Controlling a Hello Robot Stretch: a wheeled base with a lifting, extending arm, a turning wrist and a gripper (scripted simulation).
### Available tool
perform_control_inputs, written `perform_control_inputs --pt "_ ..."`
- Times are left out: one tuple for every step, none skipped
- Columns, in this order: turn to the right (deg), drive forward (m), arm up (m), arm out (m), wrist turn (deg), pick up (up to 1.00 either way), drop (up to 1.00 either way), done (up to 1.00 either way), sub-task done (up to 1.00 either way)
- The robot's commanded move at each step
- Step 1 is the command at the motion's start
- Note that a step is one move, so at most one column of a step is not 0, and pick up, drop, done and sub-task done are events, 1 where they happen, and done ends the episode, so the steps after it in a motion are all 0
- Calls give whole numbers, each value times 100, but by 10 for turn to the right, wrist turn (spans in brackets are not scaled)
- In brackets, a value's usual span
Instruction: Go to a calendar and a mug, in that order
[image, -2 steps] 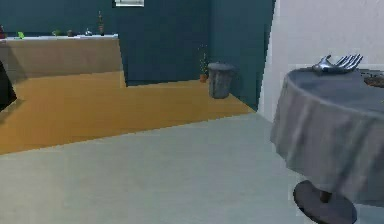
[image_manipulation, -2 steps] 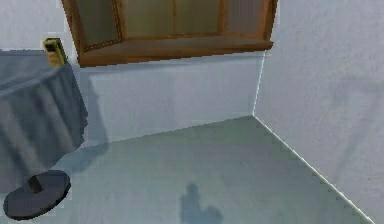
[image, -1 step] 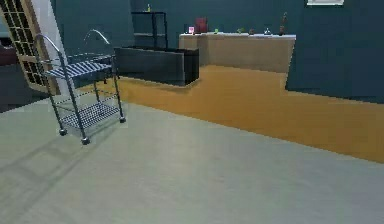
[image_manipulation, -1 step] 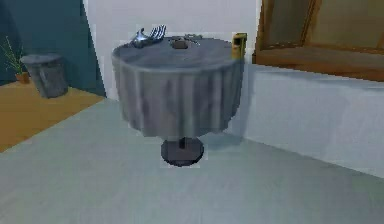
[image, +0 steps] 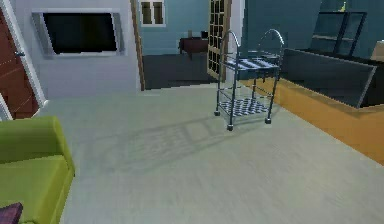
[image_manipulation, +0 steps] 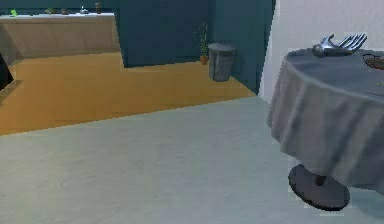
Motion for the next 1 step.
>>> perform_control_inputs --pt "-60 0 0 0 0 0 0 0 0"
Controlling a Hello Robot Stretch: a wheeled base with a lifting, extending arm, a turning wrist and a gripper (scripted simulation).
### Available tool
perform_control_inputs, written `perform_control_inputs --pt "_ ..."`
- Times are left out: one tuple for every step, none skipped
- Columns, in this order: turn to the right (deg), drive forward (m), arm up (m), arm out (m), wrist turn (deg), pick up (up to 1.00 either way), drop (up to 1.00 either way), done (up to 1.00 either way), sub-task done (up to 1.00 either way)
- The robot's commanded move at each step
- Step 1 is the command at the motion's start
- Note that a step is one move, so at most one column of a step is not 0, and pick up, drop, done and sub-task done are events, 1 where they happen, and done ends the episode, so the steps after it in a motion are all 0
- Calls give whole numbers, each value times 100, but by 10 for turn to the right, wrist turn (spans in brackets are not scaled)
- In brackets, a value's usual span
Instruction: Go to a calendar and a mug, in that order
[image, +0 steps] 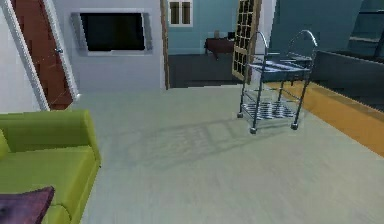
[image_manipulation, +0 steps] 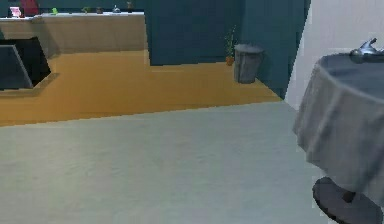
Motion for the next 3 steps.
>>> perform_control_inputs --pt "0 100 0 0 0 0 0 0 0" --pt "0 100 0 0 0 0 0 0 0" --pt "30 0 0 0 0 0 0 0 0"
